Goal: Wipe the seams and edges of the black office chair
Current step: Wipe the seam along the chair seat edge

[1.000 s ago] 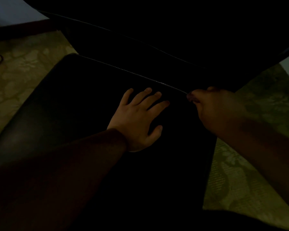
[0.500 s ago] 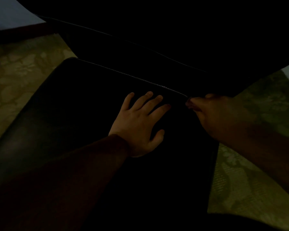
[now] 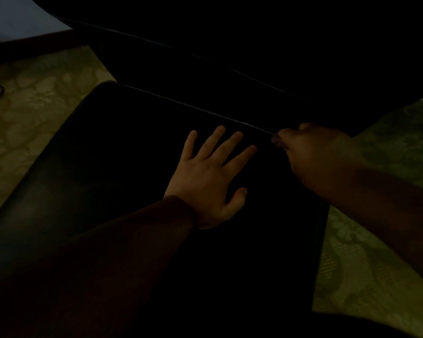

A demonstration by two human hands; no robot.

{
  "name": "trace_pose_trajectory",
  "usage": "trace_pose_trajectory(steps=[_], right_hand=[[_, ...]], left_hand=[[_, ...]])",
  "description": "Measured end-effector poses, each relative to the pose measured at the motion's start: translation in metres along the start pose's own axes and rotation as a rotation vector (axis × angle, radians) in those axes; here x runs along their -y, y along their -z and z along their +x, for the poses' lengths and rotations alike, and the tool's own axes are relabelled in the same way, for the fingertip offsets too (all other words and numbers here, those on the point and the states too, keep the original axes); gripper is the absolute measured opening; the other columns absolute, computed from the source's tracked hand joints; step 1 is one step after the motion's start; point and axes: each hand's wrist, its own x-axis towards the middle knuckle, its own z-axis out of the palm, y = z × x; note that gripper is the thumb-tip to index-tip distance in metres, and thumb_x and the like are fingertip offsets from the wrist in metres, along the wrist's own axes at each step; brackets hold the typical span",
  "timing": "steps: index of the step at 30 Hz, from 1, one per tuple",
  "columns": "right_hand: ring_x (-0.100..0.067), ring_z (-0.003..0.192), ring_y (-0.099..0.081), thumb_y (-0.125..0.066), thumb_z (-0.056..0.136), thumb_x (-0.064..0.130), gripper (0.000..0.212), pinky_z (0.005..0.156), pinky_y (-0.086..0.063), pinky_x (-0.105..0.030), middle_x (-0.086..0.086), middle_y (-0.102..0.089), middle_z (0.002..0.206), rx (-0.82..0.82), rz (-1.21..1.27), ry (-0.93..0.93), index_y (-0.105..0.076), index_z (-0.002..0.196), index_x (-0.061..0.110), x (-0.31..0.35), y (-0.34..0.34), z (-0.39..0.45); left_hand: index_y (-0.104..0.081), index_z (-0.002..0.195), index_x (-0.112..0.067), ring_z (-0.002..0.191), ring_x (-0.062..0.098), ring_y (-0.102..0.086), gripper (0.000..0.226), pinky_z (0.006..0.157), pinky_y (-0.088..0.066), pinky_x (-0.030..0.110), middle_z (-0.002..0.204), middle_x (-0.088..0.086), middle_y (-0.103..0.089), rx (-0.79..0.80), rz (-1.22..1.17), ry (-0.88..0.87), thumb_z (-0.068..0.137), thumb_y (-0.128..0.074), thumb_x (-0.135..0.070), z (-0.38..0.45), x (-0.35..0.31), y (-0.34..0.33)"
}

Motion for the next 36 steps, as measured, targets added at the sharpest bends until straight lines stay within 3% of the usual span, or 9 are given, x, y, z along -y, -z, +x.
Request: trace_pose_trajectory(steps=[2, 7, 12, 18, 22, 29, 36], right_hand=[[-0.029, 0.093, -0.062, -0.047, 0.1, 0.031, 0.025, 0.059, -0.032, -0.025, -0.007, -0.057, 0.108, -0.015, 0.013, -0.017, -0.055, 0.123, 0.023, 0.008, 0.003, 0.001], [-0.025, 0.096, -0.064, -0.053, 0.097, 0.032, 0.03, 0.069, -0.047, -0.028, -0.004, -0.059, 0.112, 0.027, 0.025, 0.027, -0.055, 0.127, 0.03, 0.002, 0.004, -0.005], [-0.03, 0.098, -0.061, -0.05, 0.099, 0.026, 0.028, 0.066, -0.038, -0.028, -0.008, -0.057, 0.114, 0.026, 0.041, -0.002, -0.054, 0.127, 0.024, 0.008, 0.004, 0.01], [-0.027, 0.095, -0.063, -0.048, 0.1, 0.03, 0.025, 0.069, -0.05, -0.031, -0.005, -0.059, 0.109, -0.019, 0.108, 0.037, -0.057, 0.123, 0.028, 0.015, 0.005, -0.014], [-0.028, 0.101, -0.06, -0.048, 0.1, 0.023, 0.03, 0.068, -0.037, -0.028, -0.007, -0.057, 0.116, 0.002, 0.11, -0.005, -0.055, 0.129, 0.025, 0.015, 0.003, 0.01], [-0.025, 0.105, -0.062, -0.053, 0.098, 0.024, 0.035, 0.073, -0.041, -0.026, -0.003, -0.059, 0.12, 0.036, 0.099, 0.047, -0.055, 0.132, 0.032, 0.011, 0.003, 0.003], [-0.029, 0.102, -0.059, -0.047, 0.101, 0.024, 0.03, 0.069, -0.036, -0.029, -0.007, -0.056, 0.118, 0.01, 0.071, -0.003, -0.052, 0.131, 0.025, 0.023, 0.005, 0.011]], left_hand=[[-0.024, 0.159, -0.032, 0.156, 0.03, -0.01, 0.078, 0.12, -0.007, 0.066, 0.167, 0.004, -0.022, 0.006, 0.004, 0.009, 0.089, -0.031, -0.064, 0.0, 0.0, 0.0], [-0.023, 0.159, -0.032, 0.156, 0.03, -0.01, 0.078, 0.12, -0.006, 0.066, 0.167, 0.004, -0.022, 0.013, 0.012, -0.004, 0.089, -0.029, -0.065, 0.001, -0.001, 0.001], [-0.025, 0.159, -0.032, 0.155, 0.031, -0.012, 0.078, 0.119, -0.007, 0.066, 0.166, 0.005, -0.025, 0.014, -0.002, -0.001, 0.088, -0.03, -0.065, 0.001, 0.0, 0.001], [-0.023, 0.159, -0.033, 0.156, 0.03, -0.01, 0.079, 0.12, -0.005, 0.065, 0.167, 0.003, -0.023, 0.011, -0.009, 0.003, 0.088, -0.028, -0.066, 0.001, 0.001, 0.0], [-0.023, 0.159, -0.034, 0.156, 0.029, -0.012, 0.078, 0.12, -0.005, 0.064, 0.166, 0.002, -0.026, 0.01, -0.011, 0.012, 0.088, -0.028, -0.066, 0.003, -0.001, 0.001], [-0.027, 0.158, -0.032, 0.155, 0.031, -0.012, 0.078, 0.12, -0.003, 0.064, 0.165, 0.004, -0.027, 0.018, -0.007, -0.001, 0.088, -0.027, -0.066, 0.001, -0.001, 0.002], [-0.03, 0.157, -0.033, 0.155, 0.03, -0.012, 0.076, 0.121, -0.002, 0.064, 0.165, 0.003, -0.028, 0.013, -0.012, 0.005, 0.088, -0.03, -0.066, 0.003, 0.001, 0.001]])
